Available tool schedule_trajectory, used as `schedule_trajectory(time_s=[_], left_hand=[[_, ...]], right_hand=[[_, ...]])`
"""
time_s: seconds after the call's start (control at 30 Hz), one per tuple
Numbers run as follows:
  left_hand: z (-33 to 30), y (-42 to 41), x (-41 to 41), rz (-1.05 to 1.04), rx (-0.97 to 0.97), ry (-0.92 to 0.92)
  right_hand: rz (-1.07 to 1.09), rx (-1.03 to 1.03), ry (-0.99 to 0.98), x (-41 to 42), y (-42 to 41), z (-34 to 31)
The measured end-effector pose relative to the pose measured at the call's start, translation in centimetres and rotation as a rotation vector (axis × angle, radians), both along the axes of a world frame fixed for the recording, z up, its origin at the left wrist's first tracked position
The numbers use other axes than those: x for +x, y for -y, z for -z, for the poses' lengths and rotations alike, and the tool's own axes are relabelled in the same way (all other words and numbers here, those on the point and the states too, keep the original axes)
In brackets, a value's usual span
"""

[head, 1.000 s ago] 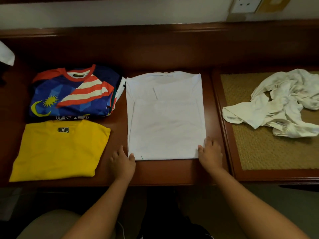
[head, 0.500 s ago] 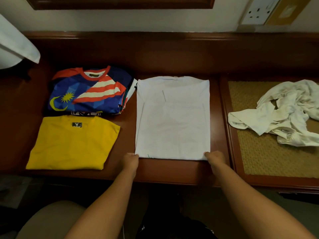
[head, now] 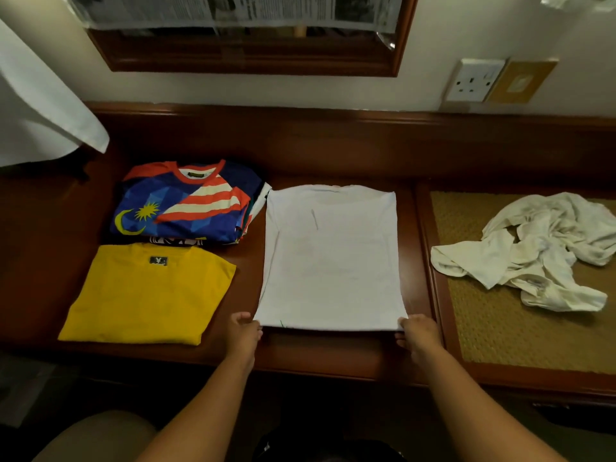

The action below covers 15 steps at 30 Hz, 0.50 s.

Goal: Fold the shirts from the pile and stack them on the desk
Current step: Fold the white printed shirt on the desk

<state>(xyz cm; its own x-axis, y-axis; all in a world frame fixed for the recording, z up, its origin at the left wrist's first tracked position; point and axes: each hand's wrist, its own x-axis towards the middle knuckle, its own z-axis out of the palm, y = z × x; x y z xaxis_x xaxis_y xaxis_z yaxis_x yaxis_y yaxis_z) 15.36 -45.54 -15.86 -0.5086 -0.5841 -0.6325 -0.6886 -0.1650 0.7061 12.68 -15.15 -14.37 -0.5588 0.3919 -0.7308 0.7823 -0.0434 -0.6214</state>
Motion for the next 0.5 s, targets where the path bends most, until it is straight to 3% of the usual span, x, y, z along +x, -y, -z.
schedule_trajectory(time_s=[0.2,0.4,0.5], left_hand=[[-3.3,0.6,-0.1,0.128,-0.069,-0.198],[-5.9,0.9,-0.9,0.14,-0.055,-0.321],[-7.2,1.1,-1.2,0.237,-0.169,-0.345]], right_hand=[[-0.063,0.115,-0.258,0.2,-0.6,-3.8],[-0.074,-0.006,-0.349,-0.6,-1.7,-5.6],[-0.025,-0.126,-0.403,-1.3,-1.8,-7.0]])
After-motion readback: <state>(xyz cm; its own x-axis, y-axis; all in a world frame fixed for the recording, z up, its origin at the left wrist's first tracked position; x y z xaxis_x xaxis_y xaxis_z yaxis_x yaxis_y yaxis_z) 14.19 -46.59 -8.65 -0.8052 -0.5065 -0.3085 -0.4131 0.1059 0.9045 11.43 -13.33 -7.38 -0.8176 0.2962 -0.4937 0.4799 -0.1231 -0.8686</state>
